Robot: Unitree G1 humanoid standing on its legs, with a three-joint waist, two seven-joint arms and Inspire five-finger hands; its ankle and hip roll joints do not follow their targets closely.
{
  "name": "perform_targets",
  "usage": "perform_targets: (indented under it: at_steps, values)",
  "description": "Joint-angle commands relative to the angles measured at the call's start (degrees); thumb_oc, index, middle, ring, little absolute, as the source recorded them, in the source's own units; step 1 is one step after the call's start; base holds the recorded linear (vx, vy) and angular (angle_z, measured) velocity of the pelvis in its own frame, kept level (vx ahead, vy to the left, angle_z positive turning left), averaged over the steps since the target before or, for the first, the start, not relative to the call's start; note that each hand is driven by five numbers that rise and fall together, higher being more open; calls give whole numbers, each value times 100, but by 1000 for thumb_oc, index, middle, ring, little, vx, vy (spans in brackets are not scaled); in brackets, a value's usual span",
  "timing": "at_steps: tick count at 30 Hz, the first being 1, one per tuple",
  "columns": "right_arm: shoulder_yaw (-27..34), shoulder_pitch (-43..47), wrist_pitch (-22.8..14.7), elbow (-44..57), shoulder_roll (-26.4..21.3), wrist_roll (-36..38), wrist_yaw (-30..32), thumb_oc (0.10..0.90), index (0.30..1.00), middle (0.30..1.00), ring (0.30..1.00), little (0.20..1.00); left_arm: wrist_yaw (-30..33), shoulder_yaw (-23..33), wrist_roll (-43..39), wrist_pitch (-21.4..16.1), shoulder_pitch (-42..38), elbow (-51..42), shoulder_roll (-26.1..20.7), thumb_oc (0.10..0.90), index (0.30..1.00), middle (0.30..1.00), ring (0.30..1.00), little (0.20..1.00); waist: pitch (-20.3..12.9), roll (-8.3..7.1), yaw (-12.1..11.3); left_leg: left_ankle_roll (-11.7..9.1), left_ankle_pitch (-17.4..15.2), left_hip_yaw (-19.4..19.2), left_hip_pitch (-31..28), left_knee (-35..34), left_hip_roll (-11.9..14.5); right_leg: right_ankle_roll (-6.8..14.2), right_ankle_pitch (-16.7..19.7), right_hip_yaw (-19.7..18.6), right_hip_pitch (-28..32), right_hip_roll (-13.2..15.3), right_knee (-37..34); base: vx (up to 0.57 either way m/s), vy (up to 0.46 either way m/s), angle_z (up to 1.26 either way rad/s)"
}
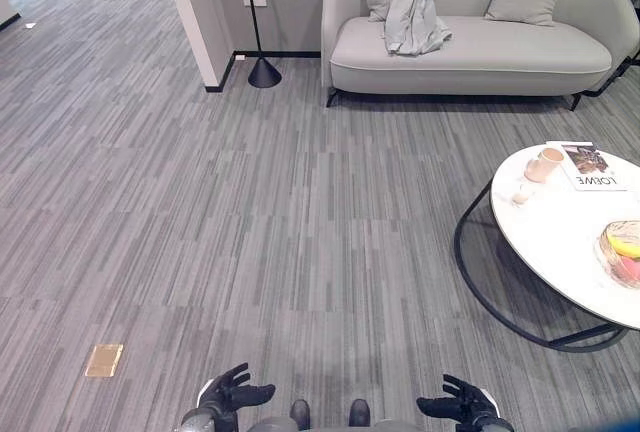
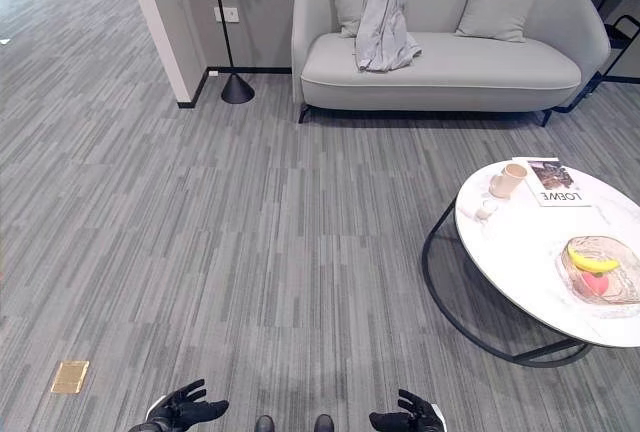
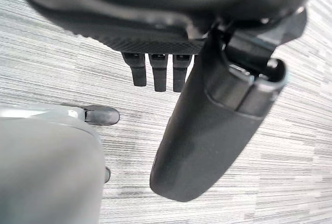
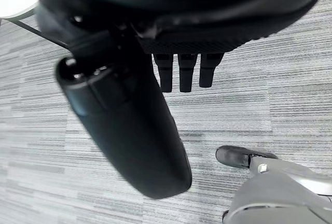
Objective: Hang the clothes on the sofa on the clothes rack.
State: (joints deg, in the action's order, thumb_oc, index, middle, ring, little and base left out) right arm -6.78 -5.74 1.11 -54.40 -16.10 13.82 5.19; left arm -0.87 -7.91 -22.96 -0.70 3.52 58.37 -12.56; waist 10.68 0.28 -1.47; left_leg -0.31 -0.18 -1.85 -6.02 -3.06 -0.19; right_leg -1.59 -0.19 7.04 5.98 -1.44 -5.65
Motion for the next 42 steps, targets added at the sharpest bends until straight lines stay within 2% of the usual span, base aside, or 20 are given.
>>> perform_targets:
  at_steps: [1,5,6,9,12,14,17,18,19,24,25,26,28,29,30,33,34,38,40,42]
  values:
    - [-7,161,-181,596,-323,112,23,800,900,900,900,900,4,175,-219,-148,-420,-60,-292,800,900,900,900,900,309,-309,-35,-220,-584,506,398,1425,520,75,-678,-258,499,310,65,4,-154,-2]
    - [-37,259,-178,795,-403,166,121,800,900,900,900,900,45,166,-288,-107,-500,-66,-318,800,900,900,900,900,591,-362,-140,58,-129,1086,1625,3170,183,-151,-842,-309,514,214,232,62,-116,-1]
    - [-40,367,-168,817,-418,247,158,800,900,900,900,900,93,200,-411,-118,-593,-9,-279,800,900,900,900,900,608,-402,-254,105,-490,1079,2054,2789,-264,-93,-934,-379,612,227,191,266,1,-4]
    - [-135,484,-207,905,-440,249,197,800,900,900,900,900,72,177,-400,-145,-549,-25,-209,800,900,900,900,900,470,-363,-427,47,-110,784,2398,1109,-394,-6,-1070,-499,805,107,65,328,63,-5]
    - [-189,601,-241,941,-466,236,265,800,900,900,900,900,58,153,-366,-171,-470,-142,-208,800,900,900,900,900,432,-339,-641,29,165,604,2659,4,-561,15,-1296,-712,1036,75,65,397,102,-28]
    - [-276,719,-237,951,-376,143,186,800,900,900,900,900,25,360,-375,-183,-296,68,-271,800,900,900,900,900,233,-412,-872,68,323,541,2677,-194,-662,125,-1421,-1101,1380,91,65,726,249,-74]
    - [-317,628,-222,966,-292,0,93,800,900,900,900,900,24,428,-346,-194,-200,234,-286,800,900,900,900,900,23,-519,-937,182,812,732,2491,-194,-744,253,-1318,-1168,1429,259,221,507,204,-105]
    - [-355,571,-188,903,-241,-136,-19,800,900,900,900,900,15,517,-265,-196,-102,325,-323,800,900,900,900,900,-101,-688,-1021,268,888,834,2179,-193,-845,520,-803,-1205,1318,516,762,780,296,-86]
    - [-346,555,-164,841,-234,-202,-64,800,900,900,900,900,-5,546,-210,-182,-50,333,-349,800,900,900,900,900,-119,-730,-1064,315,813,803,2021,-177,-856,696,-410,-1154,1237,647,1233,557,198,-73]
    - [-345,555,-164,841,-236,-202,-64,800,900,900,900,900,-5,545,-210,-182,-50,333,-347,800,900,900,900,900,-130,-716,-1071,312,819,802,2031,-181,-837,694,-398,-1166,1220,632,1232,181,126,-21]
    - [-165,581,-121,660,-311,-261,-29,800,900,900,900,900,26,509,-165,-146,-38,175,-426,800,900,900,900,900,173,-333,-837,720,159,841,808,-156,-748,831,1603,-324,-49,1403,4564,891,682,29]
    - [-124,551,-114,649,-294,-282,-24,800,900,900,900,900,38,498,-158,-151,-60,134,-442,800,900,900,900,900,251,-214,-730,783,54,874,604,-180,-666,814,1421,-120,-443,1576,5031,1072,740,12]
    - [-99,504,-100,607,-322,-310,-42,800,900,900,900,900,66,496,-252,-167,-133,-4,-444,800,900,900,900,900,340,-9,-534,737,-234,946,224,-176,-446,482,401,333,-1110,1595,4510,554,102,-26]
    - [-112,520,-63,501,-333,-304,-69,800,900,900,900,900,85,556,-352,-188,-170,-127,-465,800,900,900,900,900,385,67,-452,659,-427,982,-38,-189,-318,497,35,562,-1366,1452,3582,444,-35,-26]
    - [-114,521,-64,499,-334,-304,-69,800,900,900,900,900,85,557,-352,-187,-169,-128,-465,800,900,900,900,900,396,78,-451,655,-434,983,-55,-191,-305,491,38,570,-1341,1438,3565,459,-87,11]
    - [-165,602,-36,328,-345,-345,-96,800,900,900,900,900,71,603,-357,-231,-177,-128,-490,800,900,900,900,900,445,-47,-332,419,-901,1029,-598,-194,-271,777,360,916,-1500,1054,1034,584,-143,49]
    - [-182,614,-19,124,-305,-356,-99,800,900,900,900,900,79,704,-333,-270,-207,-64,-488,800,900,900,900,900,448,-171,-249,335,-1155,1111,-930,-194,-293,1033,705,973,-1854,821,65,837,-143,34]
    - [-235,647,1,-185,-282,-466,-149,800,900,900,900,900,4,717,-219,-289,-203,37,-473,800,900,900,900,900,352,-138,-233,176,-1520,1138,-1339,-194,-78,1143,660,1218,-2210,606,65,571,-82,54]
    - [-239,562,2,-293,-302,-488,-157,800,900,900,900,900,-41,661,-113,-261,-135,104,-492,800,900,900,900,900,180,-168,-173,76,-1333,1212,-1505,-194,118,952,892,1313,-2007,513,65,730,-184,20]
    - [-181,462,-5,-337,-336,-430,-129,800,900,900,900,900,-86,560,-44,-226,-103,187,-472,800,900,900,900,900,64,-102,-36,-90,-1010,1175,-1411,591,479,794,957,1081,-1676,340,65,864,-309,40]
